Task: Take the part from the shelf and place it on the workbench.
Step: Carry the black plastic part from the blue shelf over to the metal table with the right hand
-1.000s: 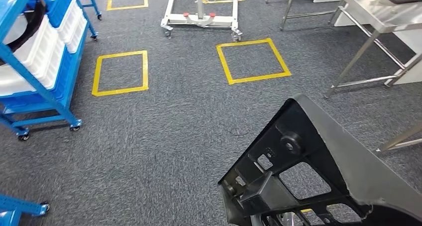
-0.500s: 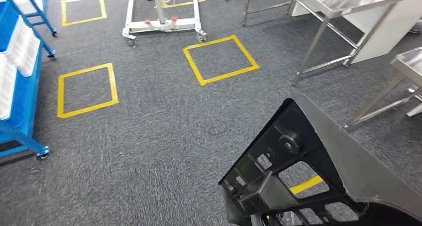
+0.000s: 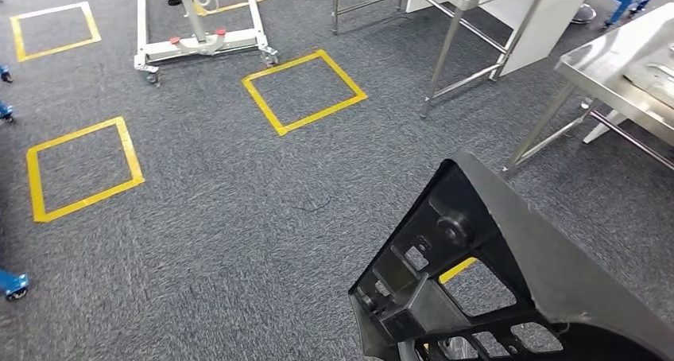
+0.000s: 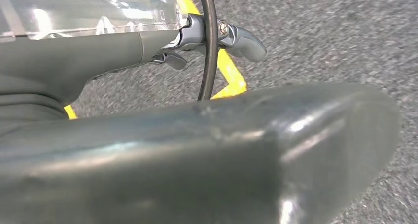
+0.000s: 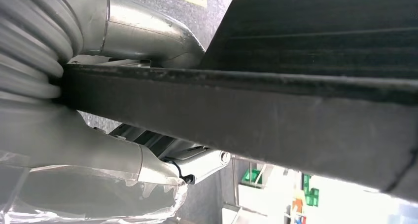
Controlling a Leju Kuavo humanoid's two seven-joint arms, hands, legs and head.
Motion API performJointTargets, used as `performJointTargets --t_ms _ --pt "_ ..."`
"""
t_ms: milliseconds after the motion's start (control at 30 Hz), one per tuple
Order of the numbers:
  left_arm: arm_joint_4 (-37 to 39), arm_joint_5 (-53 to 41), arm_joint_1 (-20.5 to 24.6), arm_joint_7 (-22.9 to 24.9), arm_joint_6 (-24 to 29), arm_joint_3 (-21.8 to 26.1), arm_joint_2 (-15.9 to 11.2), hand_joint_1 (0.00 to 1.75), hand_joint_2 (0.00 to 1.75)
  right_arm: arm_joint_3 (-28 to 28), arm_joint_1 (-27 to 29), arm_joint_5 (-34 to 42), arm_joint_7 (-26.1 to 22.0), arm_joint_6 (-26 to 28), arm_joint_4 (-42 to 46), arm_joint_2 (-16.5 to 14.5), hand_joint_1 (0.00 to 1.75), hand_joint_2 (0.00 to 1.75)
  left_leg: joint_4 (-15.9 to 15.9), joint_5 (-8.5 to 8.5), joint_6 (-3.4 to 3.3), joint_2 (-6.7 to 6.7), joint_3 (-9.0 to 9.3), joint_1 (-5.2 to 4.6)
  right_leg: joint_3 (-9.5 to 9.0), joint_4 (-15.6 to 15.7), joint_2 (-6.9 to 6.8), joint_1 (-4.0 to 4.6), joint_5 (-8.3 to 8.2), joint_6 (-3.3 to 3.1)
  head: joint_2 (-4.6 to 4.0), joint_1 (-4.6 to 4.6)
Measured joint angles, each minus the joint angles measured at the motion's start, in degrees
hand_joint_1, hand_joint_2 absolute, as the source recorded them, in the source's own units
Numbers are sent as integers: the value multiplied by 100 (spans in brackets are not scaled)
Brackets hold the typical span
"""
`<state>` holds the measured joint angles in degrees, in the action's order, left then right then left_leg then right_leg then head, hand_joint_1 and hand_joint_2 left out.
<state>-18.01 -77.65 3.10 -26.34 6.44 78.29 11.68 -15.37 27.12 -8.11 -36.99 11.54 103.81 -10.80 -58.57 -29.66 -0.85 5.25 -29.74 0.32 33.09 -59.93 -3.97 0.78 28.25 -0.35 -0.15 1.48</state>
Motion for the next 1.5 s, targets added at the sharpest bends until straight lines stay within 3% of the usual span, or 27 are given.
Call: performJointTargets --t_ms 33,100,167,233,300,333,400,467,533,600,633,700,767,833,867,900,967,1033,1100,1133,1200,1267,1333,1367,1400,1467,1500 --pt "0 -3 4 1 -7 0 1 0 0 1 -3 -3 5 1 -1 0 175 175 3 -13 23 57 12 -9 -31 91 -31 28 5 -29 0 1" --pt "0 -14 18 5 -9 0 1 0 0 4 8 -6 25 4 -2 -1 175 175 22 -34 71 155 41 -18 -30 133 94 18 -22 -79 0 1" --pt "0 -22 36 12 -2 0 -2 0 0 8 20 -9 41 8 -2 -4 175 175 -117 -161 123 -38 19 -12 -75 223 220 -34 -74 -132 0 1" --pt "0 -22 35 24 3 1 -4 0 0 8 12 -14 51 9 -2 -12 175 175 -695 -494 158 -372 -225 6 -104 272 340 -68 -103 -170 0 2" --pt "0 -22 12 39 3 2 -4 0 0 8 7 -15 63 9 -4 -19 175 175 -1401 -777 186 -477 -573 25 -103 266 486 -73 -101 -185 0 3" --pt "0 -22 1 43 3 2 -5 0 0 8 10 -15 67 9 -7 -20 175 175 -1547 -768 200 -485 -662 35 -106 257 572 -76 -97 -182 0 3" --pt "0 -22 -5 44 3 2 -13 0 0 9 13 -15 74 9 -13 -22 175 175 -1190 -421 221 -524 -544 58 -116 217 748 -96 -78 -154 0 3" --pt "0 -22 -1 44 3 3 -19 0 0 9 9 -15 76 9 -15 -25 175 175 -443 -54 230 -745 -248 95 -93 127 896 -111 -29 -88 0 3" --pt "0 -23 -1 47 3 4 -20 0 0 9 5 -15 78 9 -15 -29 175 175 -103 14 192 -925 -122 107 -33 56 1019 -114 -1 -14 0 2" --pt "0 -23 5 50 3 4 -19 0 0 9 15 -15 81 9 -15 -31 175 175 -86 8 112 -856 -110 96 12 54 1135 -126 -21 53 0 1" --pt "0 -22 11 50 3 4 -17 0 0 9 26 -15 81 9 -14 -31 175 175 -67 25 73 -790 -98 96 29 36 1100 -127 -12 80 0 1" --pt "0 -22 17 47 3 4 -17 0 0 10 25 -15 81 10 -12 -30 175 175 -23 57 5 -654 -83 111 168 -248 816 -115 164 126 0 -4" --pt "0 -26 4 44 1 4 -21 0 0 13 11 -14 90 11 -10 -28 175 175 -13 53 -26 -502 -79 93 514 -941 505 -114 516 163 0 -8" --pt "0 -33 -7 44 -2 4 -25 0 0 13 10 -13 109 11 -10 -28 175 175 -14 33 -34 -341 -70 78 807 -1484 432 -121 672 179 0 -8" --pt "0 -36 -5 44 -4 4 -26 0 0 14 14 -13 118 11 -10 -28 175 175 -14 19 -34 -267 -57 74 806 -1460 417 -119 582 172 0 -8" --pt "0 -38 1 44 -5 4 -26 0 0 14 16 -13 125 14 -10 -28 175 175 -14 2 -30 -202 -33 71 681 -1205 387 -111 396 151 0 -8" --pt "0 -39 13 44 -6 3 -22 0 0 15 12 -13 130 18 -6 -28 175 175 -9 -40 -9 -85 23 58 270 -405 159 -52 33 68 0 -8" --pt "0 -40 21 44 -7 2 -21 0 0 16 2 -13 132 20 3 -30 175 175 2 -77 38 17 61 42 51 45 -20 19 -75 -8 0 -8" --pt "0 -40 33 44 -8 2 -22 0 0 19 6 -13 133 26 8 -30 175 175 34 -96 93 131 112 28 52 95 58 42 -68 -48 0 -7" --pt "0 -42 42 44 -8 2 -22 0 0 20 14 -13 133 31 10 -30 175 175 30 -118 122 119 139 29 36 130 123 24 -85 -71 0 -7" --pt "0 -45 47 43 -8 1 -25 0 0 22 14 -11 133 42 14 -31 175 175 -207 -286 172 -125 67 34 -14 214 249 -29 -126 -131 0 -7" --pt "0 -47 34 43 -8 1 -28 0 0 22 0 -11 134 49 15 -33 175 175 -882 -633 202 -416 -256 46 -38 244 377 -60 -139 -174 0 -5" --pt "0 -48 12 44 -8 1 -28 0 0 22 1 -13 136 62 13 -35 175 175 -1515 -830 225 -476 -599 47 -40 235 533 -59 -134 -186 0 -5" --pt "0 -48 5 45 -8 1 -29 0 0 22 5 -12 136 69 12 -35 175 175 -1567 -756 235 -480 -659 48 -46 225 622 -61 -129 -183 0 -6" --pt "0 -48 2 45 -8 2 -33 0 0 22 9 -11 137 72 11 -35 175 175 -1390 -569 237 -493 -613 50 -53 208 713 -66 -122 -173 0 -6" --pt "0 -49 4 46 -8 2 -44 0 0 22 9 -9 137 70 11 -36 175 175 -663 -126 224 -655 -337 65 -58 151 875 -78 -88 -132 0 -6" --pt "0 -51 6 45 -8 2 -49 0 0 22 6 -7 137 70 11 -37 175 175 -350 -9 204 -766 -216 76 -40 108 948 -78 -68 -104 0 -7"
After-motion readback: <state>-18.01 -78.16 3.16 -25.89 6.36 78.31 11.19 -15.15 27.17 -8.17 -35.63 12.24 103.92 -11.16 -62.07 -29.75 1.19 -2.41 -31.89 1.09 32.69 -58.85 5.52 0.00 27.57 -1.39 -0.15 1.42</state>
